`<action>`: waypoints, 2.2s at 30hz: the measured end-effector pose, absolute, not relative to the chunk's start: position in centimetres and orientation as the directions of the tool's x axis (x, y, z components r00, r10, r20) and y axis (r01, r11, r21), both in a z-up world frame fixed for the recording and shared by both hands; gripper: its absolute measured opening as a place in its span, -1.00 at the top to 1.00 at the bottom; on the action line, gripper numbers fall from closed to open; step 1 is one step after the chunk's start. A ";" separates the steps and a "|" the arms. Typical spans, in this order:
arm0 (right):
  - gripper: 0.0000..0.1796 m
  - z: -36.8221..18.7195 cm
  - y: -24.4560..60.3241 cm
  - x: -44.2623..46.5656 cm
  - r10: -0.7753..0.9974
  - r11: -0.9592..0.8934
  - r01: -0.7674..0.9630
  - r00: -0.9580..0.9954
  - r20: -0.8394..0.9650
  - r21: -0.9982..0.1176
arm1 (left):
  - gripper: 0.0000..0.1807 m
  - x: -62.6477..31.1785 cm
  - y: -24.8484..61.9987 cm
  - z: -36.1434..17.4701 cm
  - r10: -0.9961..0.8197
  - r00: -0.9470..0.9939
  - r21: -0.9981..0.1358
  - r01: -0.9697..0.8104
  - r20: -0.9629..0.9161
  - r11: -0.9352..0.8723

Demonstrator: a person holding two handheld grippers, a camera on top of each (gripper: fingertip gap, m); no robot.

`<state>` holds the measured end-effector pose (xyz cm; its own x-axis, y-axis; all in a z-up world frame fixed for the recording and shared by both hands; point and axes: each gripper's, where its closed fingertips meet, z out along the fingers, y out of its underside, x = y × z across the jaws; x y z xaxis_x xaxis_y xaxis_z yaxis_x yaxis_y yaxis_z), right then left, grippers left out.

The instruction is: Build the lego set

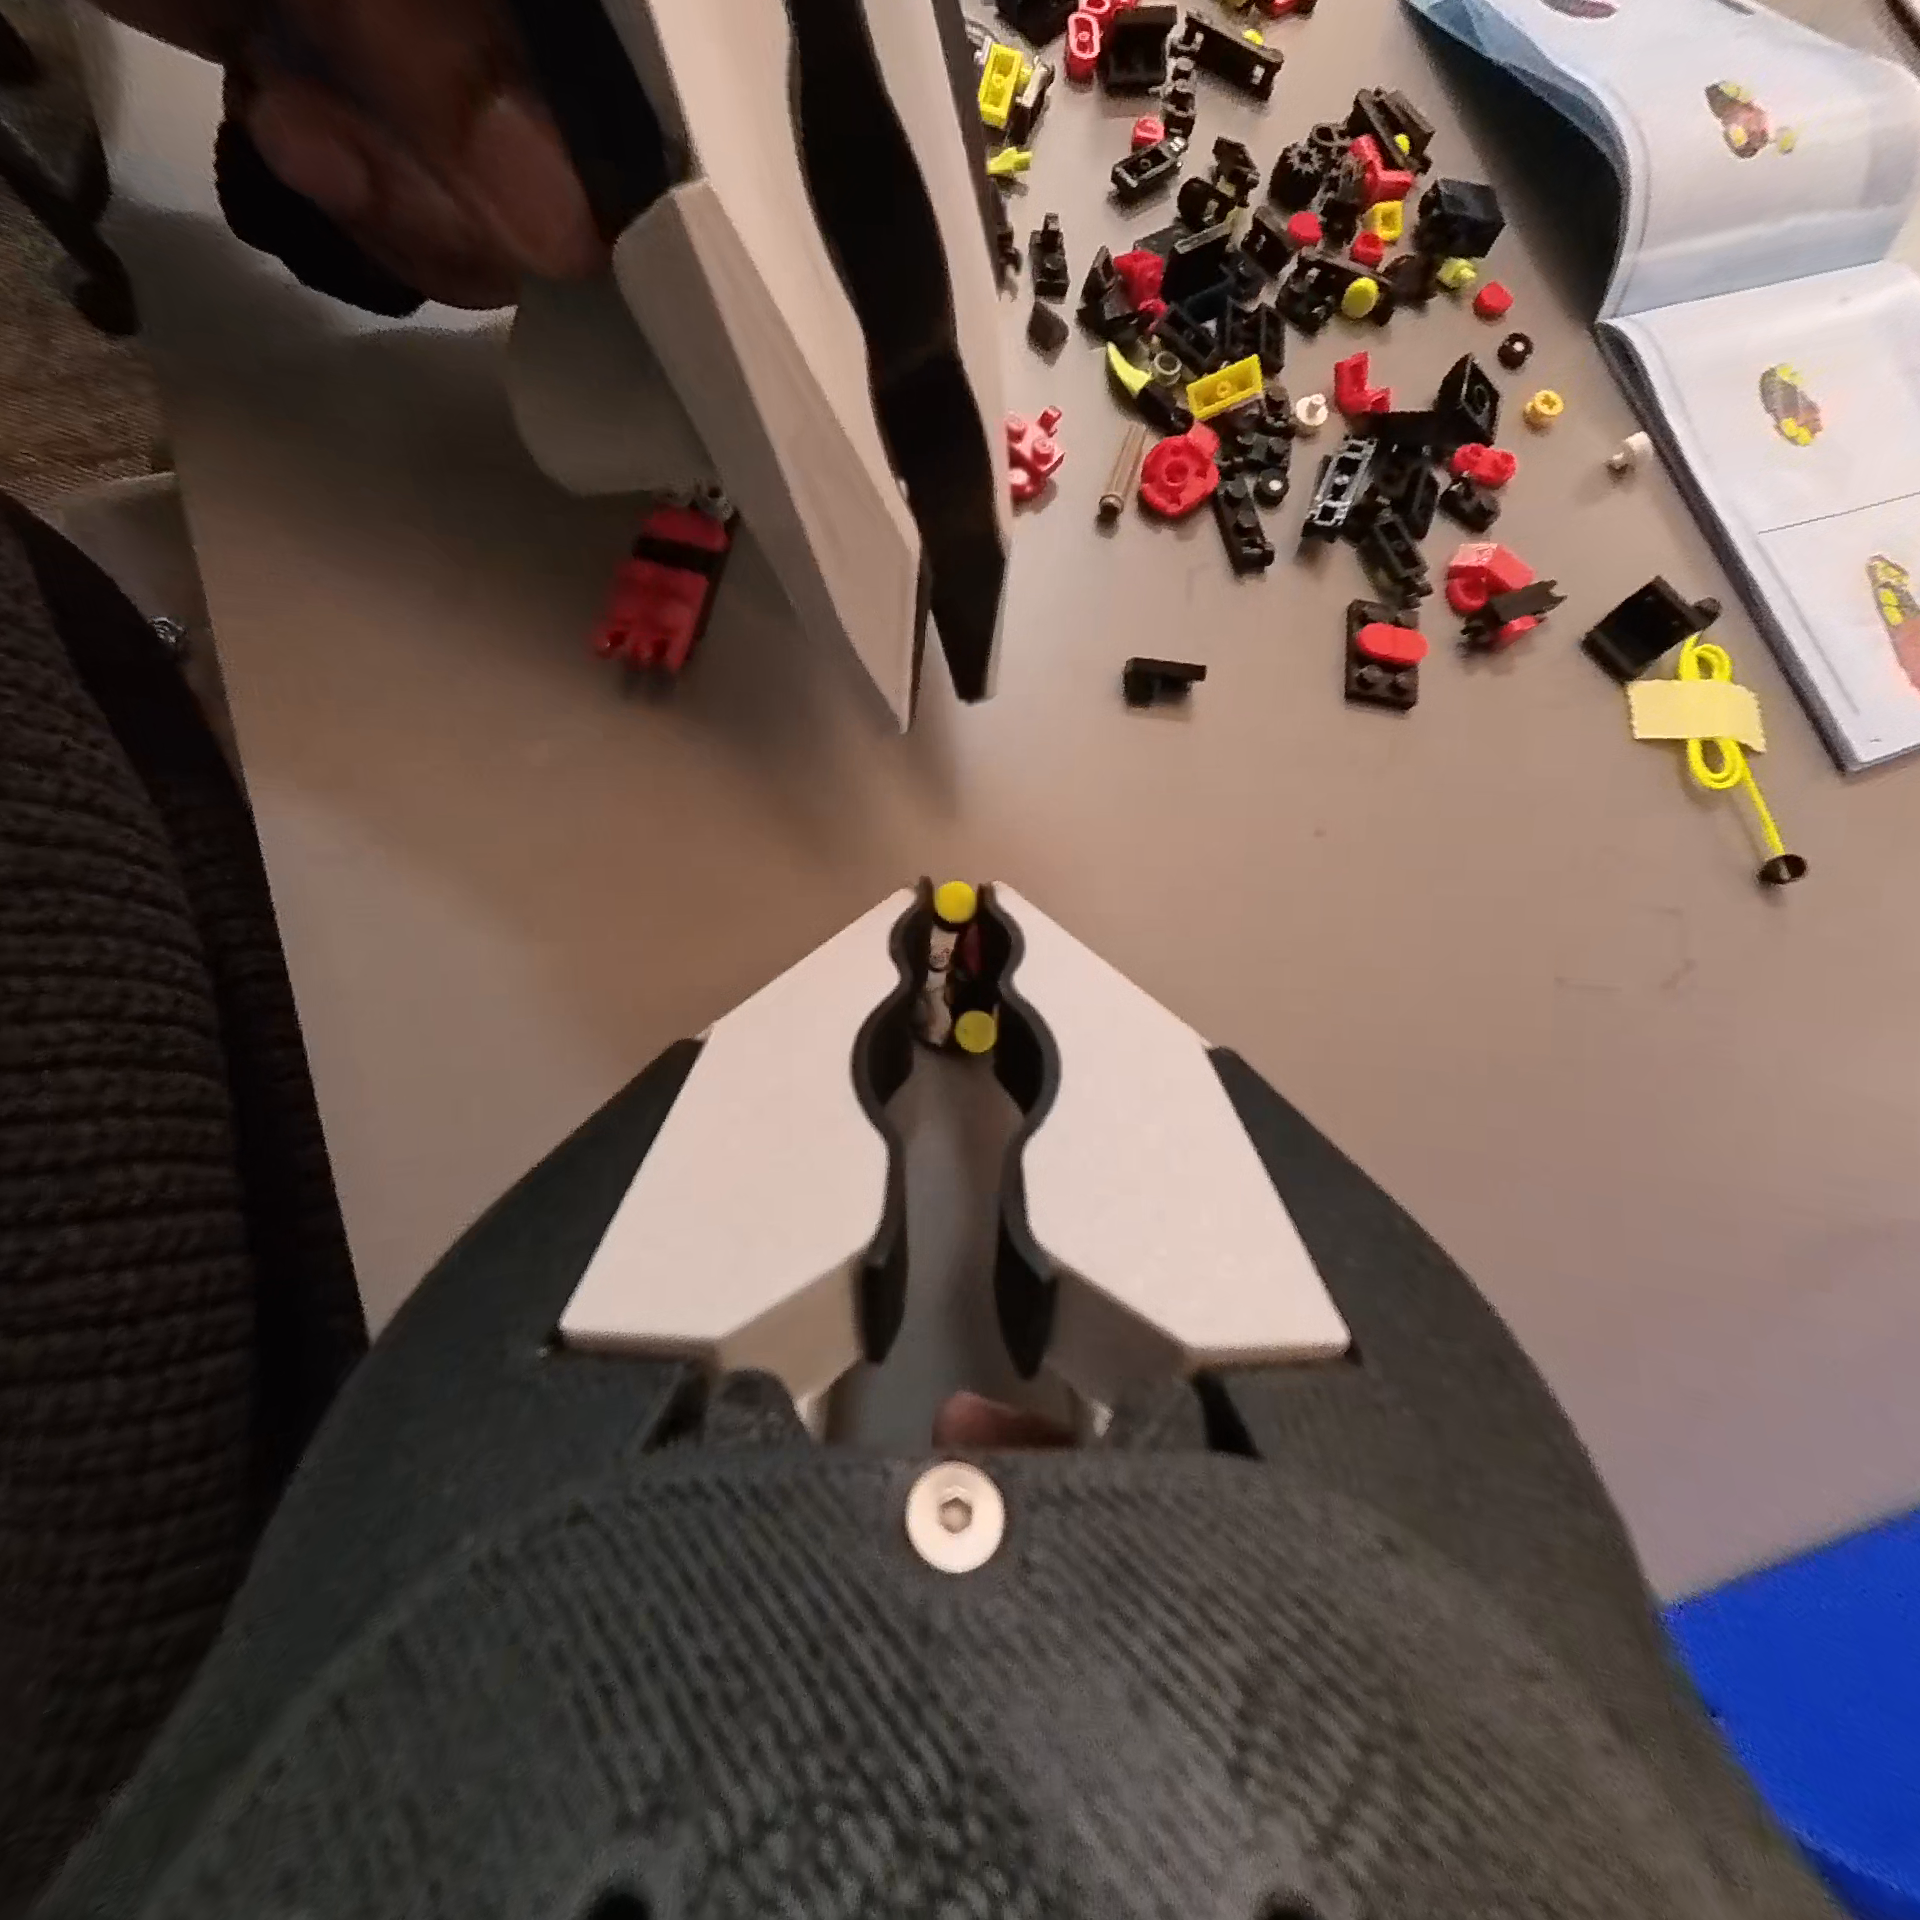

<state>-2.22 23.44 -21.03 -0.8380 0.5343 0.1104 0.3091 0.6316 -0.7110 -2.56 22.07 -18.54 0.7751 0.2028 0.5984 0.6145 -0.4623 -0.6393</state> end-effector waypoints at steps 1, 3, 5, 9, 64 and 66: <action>0.92 -21.1 23.5 -2.2 0.534 0.636 0.305 -0.837 0.119 -0.709 | 0.79 -2.4 22.1 -18.6 0.201 0.775 -0.636 0.614 0.600 -0.467; 0.91 -21.1 23.4 -2.2 0.530 0.641 0.299 -0.839 0.126 -0.706 | 0.79 -2.3 22.1 -18.7 0.198 0.774 -0.633 0.612 0.601 -0.474; 0.89 -21.1 23.4 -2.2 0.527 0.646 0.293 -0.839 0.135 -0.705 | 0.78 -2.2 22.1 -18.8 0.199 0.776 -0.630 0.610 0.599 -0.480; 0.88 -20.8 23.7 -2.2 0.532 0.644 0.287 -0.834 0.146 -0.709 | 0.78 -2.2 22.1 -19.0 0.203 0.778 -0.626 0.606 0.594 -0.490; 0.77 -21.4 24.2 -2.0 0.571 0.539 0.398 -0.821 -0.026 -0.743 | 0.90 -1.9 23.8 -21.6 0.284 0.832 -0.591 0.542 0.476 -0.597; 0.77 -21.4 24.2 -2.0 0.571 0.538 0.398 -0.820 -0.025 -0.743 | 0.90 -1.8 23.8 -21.6 0.285 0.831 -0.588 0.544 0.478 -0.599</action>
<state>-1.99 24.24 -21.39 -0.8203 0.5713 -0.0255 0.3981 0.5385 -0.7427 -1.84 23.83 -21.61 0.8306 0.2850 0.4784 0.5440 -0.5990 -0.5876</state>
